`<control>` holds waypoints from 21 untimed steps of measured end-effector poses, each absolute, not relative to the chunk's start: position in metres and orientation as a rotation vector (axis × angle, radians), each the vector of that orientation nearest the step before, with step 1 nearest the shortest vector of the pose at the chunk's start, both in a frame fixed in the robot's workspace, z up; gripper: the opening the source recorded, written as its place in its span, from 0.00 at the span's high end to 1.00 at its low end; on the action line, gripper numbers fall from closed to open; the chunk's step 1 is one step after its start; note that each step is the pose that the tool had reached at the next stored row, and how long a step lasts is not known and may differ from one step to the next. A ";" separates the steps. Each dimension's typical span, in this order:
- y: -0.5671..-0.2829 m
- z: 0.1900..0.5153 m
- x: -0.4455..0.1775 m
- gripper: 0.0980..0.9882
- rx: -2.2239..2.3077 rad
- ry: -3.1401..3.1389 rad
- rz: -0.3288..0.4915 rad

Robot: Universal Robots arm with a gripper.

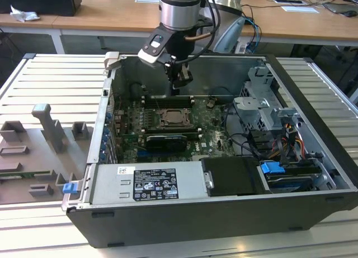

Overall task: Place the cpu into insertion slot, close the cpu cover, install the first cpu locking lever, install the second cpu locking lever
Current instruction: 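Install the first cpu locking lever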

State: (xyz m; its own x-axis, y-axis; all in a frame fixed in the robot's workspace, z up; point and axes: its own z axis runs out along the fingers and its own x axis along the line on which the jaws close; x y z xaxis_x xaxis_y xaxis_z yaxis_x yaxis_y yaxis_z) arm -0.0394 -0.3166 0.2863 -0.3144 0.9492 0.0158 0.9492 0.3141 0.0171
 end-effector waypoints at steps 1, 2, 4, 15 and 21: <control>-0.317 0.286 -0.039 0.99 -1.809 -2.564 -0.036; -0.317 0.286 -0.039 0.99 -1.781 -2.584 -0.036; -0.317 0.286 -0.039 0.99 -1.748 -2.606 -0.036; -0.317 0.286 -0.039 0.99 -1.635 -2.677 -0.036; -0.317 0.286 -0.039 0.99 -1.542 -2.731 -0.036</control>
